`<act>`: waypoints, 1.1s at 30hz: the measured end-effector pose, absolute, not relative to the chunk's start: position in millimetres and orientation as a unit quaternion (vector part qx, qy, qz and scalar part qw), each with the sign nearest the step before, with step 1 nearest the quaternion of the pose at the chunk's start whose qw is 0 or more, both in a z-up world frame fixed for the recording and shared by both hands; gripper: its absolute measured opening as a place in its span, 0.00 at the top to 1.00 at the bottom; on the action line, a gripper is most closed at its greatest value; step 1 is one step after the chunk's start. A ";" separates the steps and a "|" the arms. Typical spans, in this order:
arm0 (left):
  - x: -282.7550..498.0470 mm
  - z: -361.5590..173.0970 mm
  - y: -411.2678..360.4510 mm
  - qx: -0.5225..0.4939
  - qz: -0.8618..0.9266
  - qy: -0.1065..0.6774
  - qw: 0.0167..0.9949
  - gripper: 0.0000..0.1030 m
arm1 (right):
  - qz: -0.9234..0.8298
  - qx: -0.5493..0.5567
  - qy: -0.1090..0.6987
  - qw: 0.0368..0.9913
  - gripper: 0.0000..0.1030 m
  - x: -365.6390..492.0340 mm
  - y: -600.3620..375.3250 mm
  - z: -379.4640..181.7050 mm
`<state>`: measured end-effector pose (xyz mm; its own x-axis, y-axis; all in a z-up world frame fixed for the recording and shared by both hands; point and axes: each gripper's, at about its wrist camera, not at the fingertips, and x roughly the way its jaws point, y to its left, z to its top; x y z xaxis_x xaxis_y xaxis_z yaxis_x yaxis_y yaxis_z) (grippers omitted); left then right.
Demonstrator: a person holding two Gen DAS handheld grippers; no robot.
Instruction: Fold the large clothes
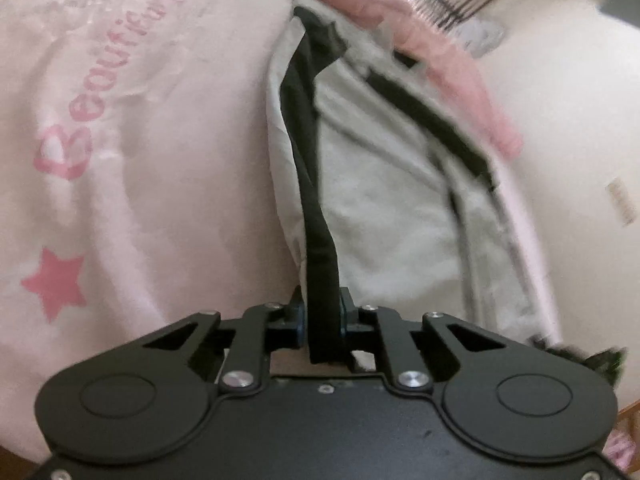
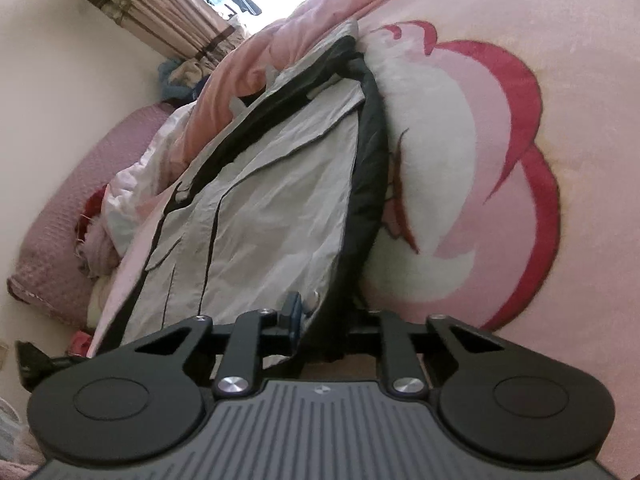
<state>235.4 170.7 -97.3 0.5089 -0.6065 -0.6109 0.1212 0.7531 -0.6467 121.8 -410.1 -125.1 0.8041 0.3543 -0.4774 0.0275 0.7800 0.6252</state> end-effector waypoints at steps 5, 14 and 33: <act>236.9 -82.4 180.7 -0.307 -0.245 0.414 0.821 0.90 | 0.124 0.366 0.262 0.884 0.88 119.7 -418.2 -111.0; 294.4 -29.2 165.6 -0.295 -0.268 0.365 0.841 0.91 | 0.139 0.392 0.210 0.885 0.88 172.5 -430.2 -68.2; 665.9 -14.8 107.2 -0.261 -0.166 0.356 0.882 0.29 | 0.001 0.359 0.204 0.911 0.54 549.2 -479.0 -16.0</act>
